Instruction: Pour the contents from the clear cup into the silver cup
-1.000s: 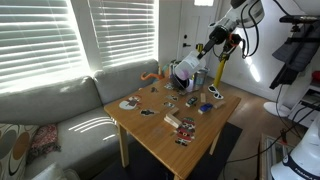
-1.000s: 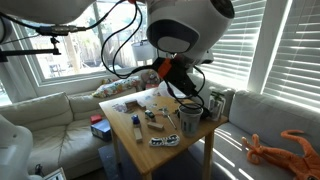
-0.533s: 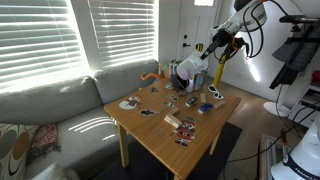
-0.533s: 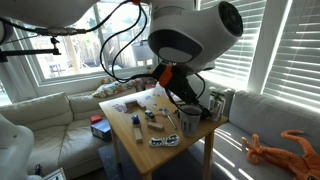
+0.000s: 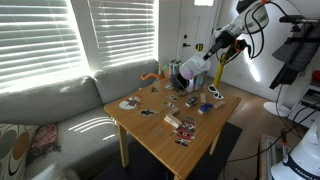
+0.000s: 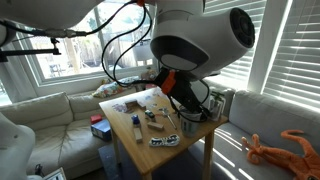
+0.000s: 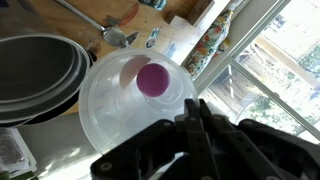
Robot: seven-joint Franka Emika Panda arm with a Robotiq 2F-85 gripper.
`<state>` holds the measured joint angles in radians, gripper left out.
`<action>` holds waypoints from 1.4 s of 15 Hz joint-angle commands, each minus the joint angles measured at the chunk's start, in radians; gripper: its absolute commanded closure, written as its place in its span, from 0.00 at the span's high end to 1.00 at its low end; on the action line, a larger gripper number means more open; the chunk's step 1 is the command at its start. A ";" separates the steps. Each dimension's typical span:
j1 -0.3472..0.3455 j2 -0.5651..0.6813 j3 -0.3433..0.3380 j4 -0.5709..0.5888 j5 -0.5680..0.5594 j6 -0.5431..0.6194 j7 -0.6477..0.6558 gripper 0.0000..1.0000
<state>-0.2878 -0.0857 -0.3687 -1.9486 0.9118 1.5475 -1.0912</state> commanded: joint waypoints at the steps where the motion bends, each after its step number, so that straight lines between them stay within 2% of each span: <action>1: -0.025 -0.003 -0.013 -0.023 0.054 -0.030 -0.039 0.01; 14: -0.058 0.041 -0.038 -0.045 0.180 -0.074 -0.185 0.01; 16: -0.056 0.038 -0.022 -0.038 0.139 -0.043 -0.150 0.04; 21: -0.057 0.044 -0.021 -0.034 0.136 -0.046 -0.160 0.01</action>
<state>-0.3337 -0.0465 -0.3958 -1.9886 1.0507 1.5079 -1.2411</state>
